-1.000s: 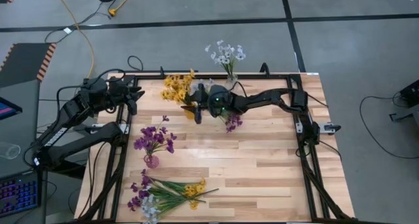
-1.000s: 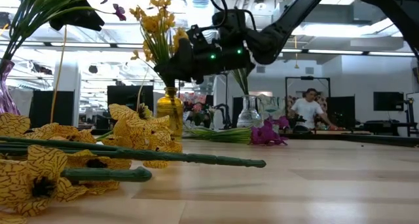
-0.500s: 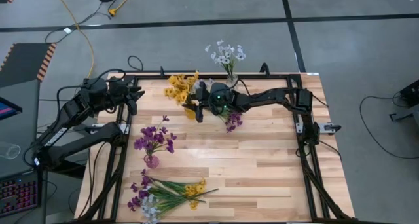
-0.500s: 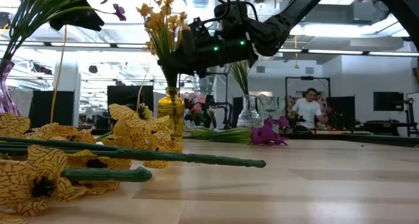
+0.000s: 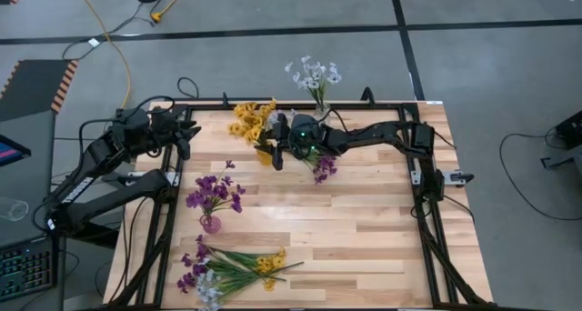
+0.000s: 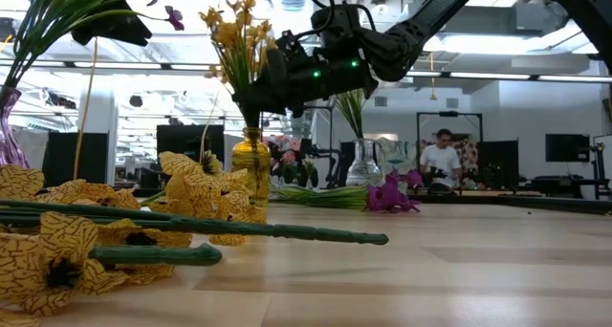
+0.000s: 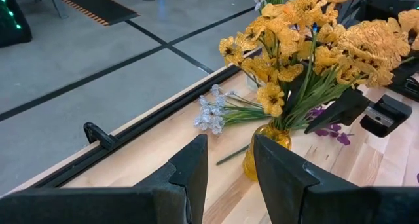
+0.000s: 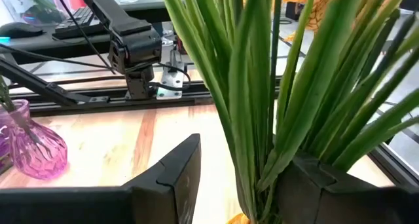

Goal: Sort flowers into vase by color
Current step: Put the top yellow flowers into the yellow vase

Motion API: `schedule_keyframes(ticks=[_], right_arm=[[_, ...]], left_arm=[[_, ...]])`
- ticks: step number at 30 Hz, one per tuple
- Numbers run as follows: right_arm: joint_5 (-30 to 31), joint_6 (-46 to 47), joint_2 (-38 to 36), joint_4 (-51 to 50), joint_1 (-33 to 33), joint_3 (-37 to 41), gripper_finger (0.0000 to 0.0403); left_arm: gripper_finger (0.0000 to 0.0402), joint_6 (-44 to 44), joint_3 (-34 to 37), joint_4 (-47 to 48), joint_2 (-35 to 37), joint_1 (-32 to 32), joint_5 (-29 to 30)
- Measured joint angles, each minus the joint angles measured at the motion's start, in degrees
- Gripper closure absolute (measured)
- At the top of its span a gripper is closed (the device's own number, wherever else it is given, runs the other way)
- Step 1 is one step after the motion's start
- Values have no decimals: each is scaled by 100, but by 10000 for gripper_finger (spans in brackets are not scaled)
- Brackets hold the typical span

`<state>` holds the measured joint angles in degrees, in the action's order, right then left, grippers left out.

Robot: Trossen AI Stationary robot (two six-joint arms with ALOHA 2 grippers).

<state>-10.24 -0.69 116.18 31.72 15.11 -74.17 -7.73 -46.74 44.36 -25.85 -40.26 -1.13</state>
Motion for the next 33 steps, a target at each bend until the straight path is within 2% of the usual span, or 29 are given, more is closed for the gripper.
schedule_keyframes(ticks=[14,26,33], right_arm=[[135,-322,-183,-166,2,2,212],[151,-1289,-245,-447,-61,0,212],[151,-1333,-287,-531,-81,0,212]], left_arm=[[291,2,0,-4,0,1,2],[291,2,0,-4,-1,1,2],[291,2,0,-5,0,0,2]])
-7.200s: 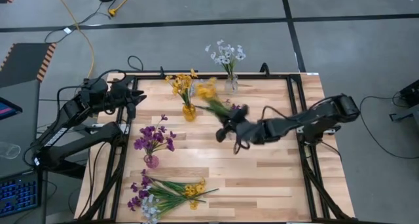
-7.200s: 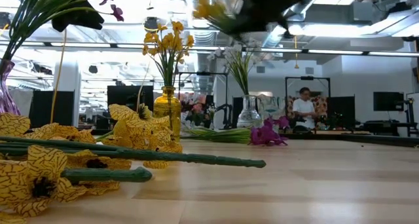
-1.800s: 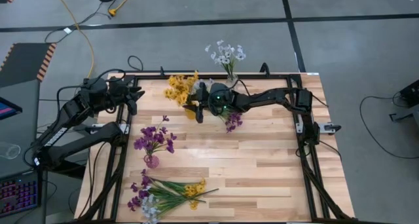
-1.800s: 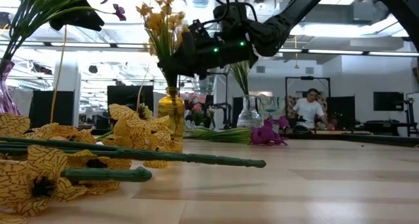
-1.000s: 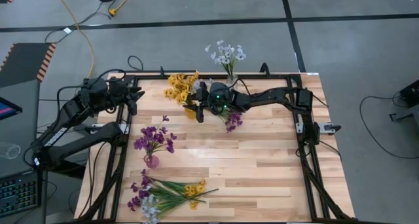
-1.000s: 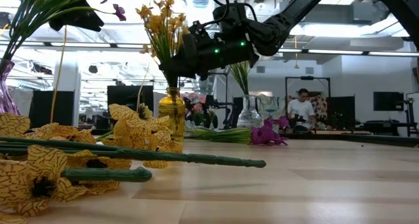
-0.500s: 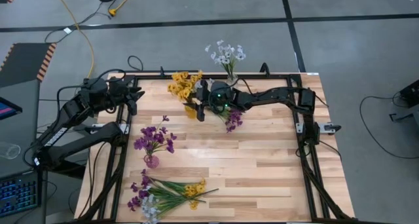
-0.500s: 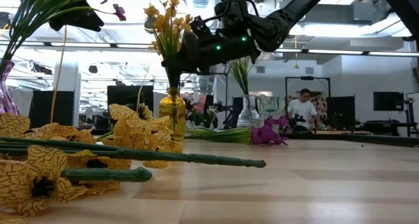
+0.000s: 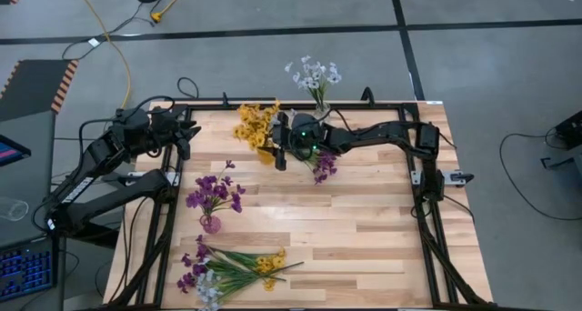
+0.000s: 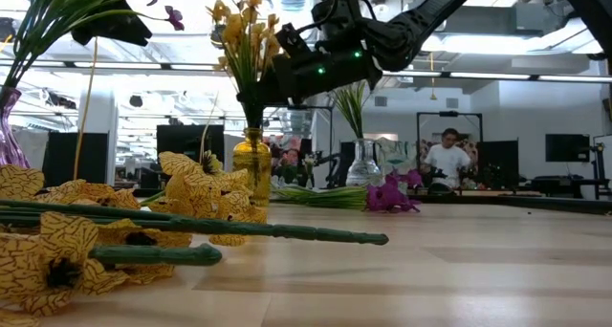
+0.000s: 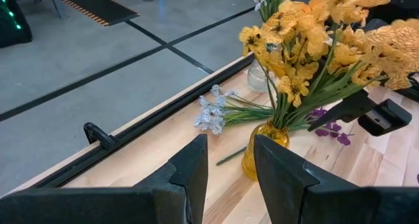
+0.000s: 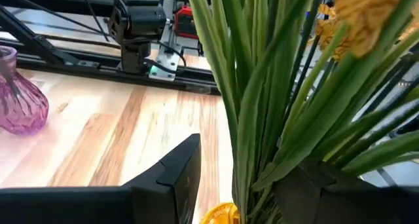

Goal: Sort flowers into vase by color
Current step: Put the top yellow flowers into the yellow vase

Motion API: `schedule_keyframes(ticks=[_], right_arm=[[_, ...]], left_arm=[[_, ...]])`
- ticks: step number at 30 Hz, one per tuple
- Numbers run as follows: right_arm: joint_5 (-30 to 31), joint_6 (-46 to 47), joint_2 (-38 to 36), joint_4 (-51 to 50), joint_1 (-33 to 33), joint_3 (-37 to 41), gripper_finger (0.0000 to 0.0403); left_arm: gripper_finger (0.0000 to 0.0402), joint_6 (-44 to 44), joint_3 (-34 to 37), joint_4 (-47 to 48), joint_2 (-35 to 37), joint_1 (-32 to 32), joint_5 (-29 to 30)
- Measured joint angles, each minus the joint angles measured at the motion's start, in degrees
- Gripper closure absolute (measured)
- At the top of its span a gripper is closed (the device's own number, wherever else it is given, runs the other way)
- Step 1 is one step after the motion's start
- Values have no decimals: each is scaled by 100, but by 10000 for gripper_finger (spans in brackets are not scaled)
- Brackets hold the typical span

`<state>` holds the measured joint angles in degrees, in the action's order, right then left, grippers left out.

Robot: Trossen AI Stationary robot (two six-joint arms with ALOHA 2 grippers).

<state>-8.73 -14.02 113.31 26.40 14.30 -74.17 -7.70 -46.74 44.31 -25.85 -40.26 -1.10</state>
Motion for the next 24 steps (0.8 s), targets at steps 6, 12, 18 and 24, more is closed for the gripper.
schedule_keyframes(ticks=[6,12,18,24], right_arm=[[309,0,-243,-305,0,0,212],[407,2,-314,-732,0,0,212],[437,2,-314,-882,0,0,212],[435,4,-314,-872,0,0,212]], left_arm=[[291,0,0,0,0,1,0],[291,0,0,1,0,1,0],[291,0,0,1,0,1,-1],[291,0,0,1,0,1,0]])
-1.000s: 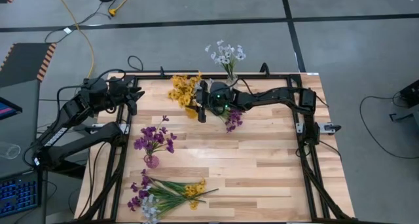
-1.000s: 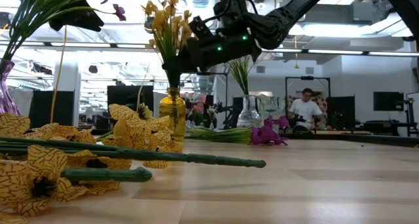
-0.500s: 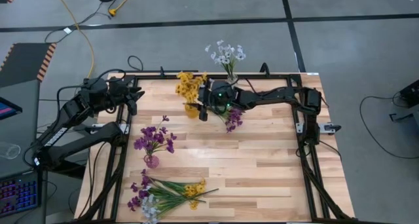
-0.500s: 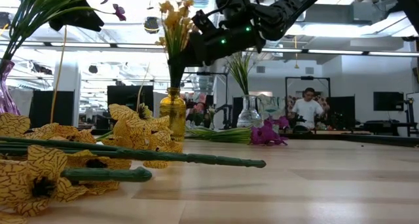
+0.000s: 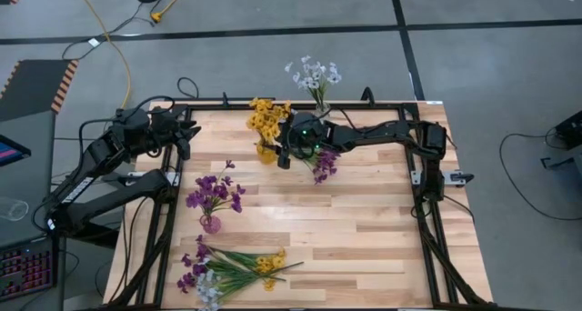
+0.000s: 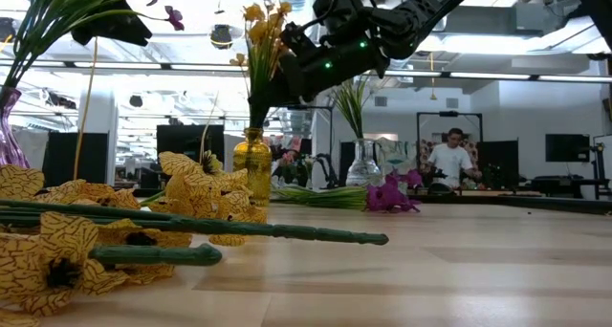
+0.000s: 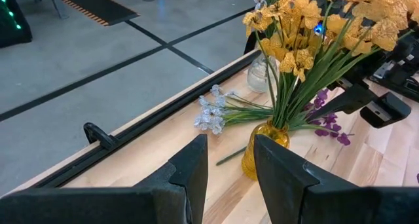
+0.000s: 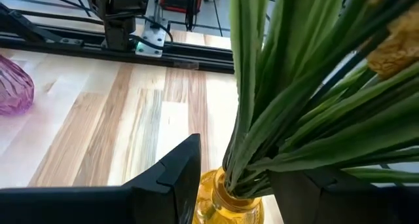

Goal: Sort flowers into vase by color
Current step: Put the top yellow flowers into the yellow vase

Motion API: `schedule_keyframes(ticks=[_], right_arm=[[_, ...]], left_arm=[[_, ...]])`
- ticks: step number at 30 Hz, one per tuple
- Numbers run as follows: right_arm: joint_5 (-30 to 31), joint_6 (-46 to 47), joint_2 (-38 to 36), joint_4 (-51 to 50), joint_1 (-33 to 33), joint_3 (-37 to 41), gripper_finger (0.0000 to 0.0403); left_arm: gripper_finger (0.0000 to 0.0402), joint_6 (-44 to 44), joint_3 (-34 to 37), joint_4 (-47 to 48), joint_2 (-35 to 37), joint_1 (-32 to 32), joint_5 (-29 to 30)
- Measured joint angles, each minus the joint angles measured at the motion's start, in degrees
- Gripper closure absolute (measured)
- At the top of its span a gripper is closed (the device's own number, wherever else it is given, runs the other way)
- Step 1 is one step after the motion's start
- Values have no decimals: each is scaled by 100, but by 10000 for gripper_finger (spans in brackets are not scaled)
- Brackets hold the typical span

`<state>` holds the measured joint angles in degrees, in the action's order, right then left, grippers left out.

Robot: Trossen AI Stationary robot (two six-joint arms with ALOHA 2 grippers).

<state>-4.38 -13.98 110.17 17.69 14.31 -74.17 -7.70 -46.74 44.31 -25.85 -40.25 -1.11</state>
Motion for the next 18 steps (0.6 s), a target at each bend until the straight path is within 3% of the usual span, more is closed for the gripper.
schedule_keyframes(ticks=[8,18], right_arm=[[0,25,0,-212,-7,-63,212],[46,103,0,-2162,-7,-1028,212]], left_arm=[[291,0,0,0,0,0,-2],[291,0,0,0,0,0,-2]])
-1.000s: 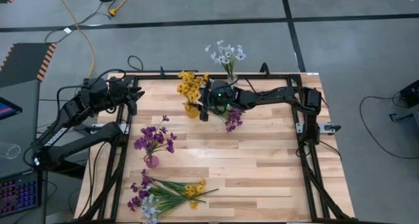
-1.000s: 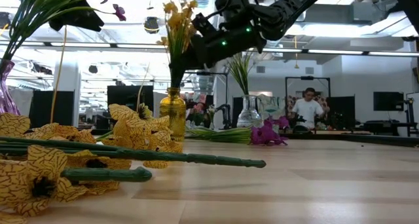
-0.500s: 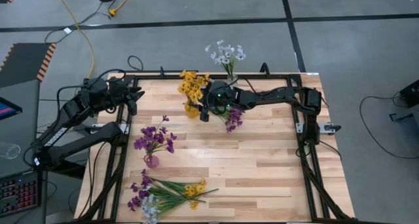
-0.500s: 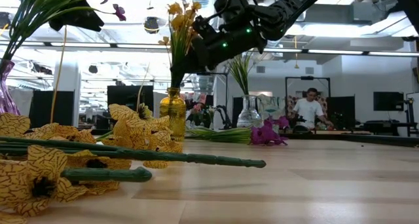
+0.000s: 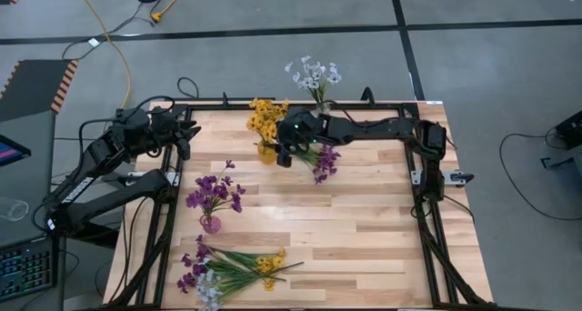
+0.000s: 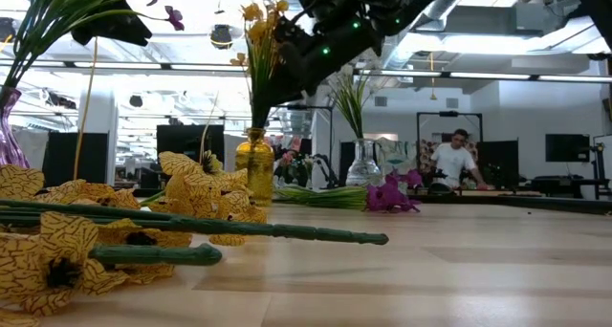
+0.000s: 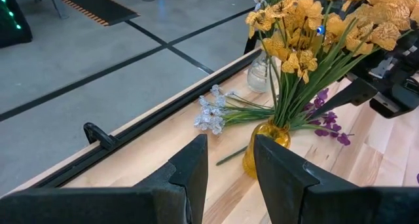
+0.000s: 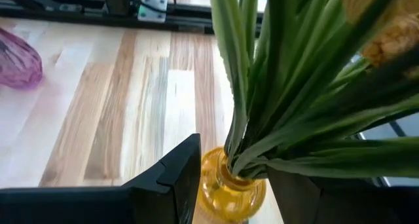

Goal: Sort flowers into vase by color
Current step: Put the top yellow flowers into the yellow vase, then put the top violet flowers into the violet vase

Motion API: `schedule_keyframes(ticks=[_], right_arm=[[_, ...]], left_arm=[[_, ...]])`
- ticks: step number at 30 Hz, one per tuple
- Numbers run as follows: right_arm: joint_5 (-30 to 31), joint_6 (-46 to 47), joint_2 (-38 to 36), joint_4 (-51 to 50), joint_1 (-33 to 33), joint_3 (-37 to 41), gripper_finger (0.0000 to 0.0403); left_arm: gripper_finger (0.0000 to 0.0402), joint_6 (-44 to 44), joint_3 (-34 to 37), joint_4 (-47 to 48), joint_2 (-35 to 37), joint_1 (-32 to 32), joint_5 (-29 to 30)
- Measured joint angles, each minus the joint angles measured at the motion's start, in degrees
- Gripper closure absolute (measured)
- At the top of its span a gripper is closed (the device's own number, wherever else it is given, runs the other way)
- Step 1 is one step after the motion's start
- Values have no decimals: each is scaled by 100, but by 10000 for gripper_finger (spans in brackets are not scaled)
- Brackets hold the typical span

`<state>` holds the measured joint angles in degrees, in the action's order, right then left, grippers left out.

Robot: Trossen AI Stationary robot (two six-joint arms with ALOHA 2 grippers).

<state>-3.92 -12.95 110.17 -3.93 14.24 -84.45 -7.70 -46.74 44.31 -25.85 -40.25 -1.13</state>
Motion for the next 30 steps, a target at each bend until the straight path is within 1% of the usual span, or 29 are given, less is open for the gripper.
schedule_keyframes(ticks=[3,7,10,15,30], right_arm=[[37,0,0,-382,0,-172,212],[262,0,2,-838,-28,-404,212],[384,-2,2,-996,-44,-515,212],[402,-2,2,-1295,-74,-706,212],[407,110,2,-2810,-223,-1007,212]], left_arm=[[291,0,0,0,0,0,0],[291,0,0,0,0,-2,0],[291,0,0,0,0,-2,0],[291,0,0,0,0,0,0],[291,0,0,0,0,-2,0]])
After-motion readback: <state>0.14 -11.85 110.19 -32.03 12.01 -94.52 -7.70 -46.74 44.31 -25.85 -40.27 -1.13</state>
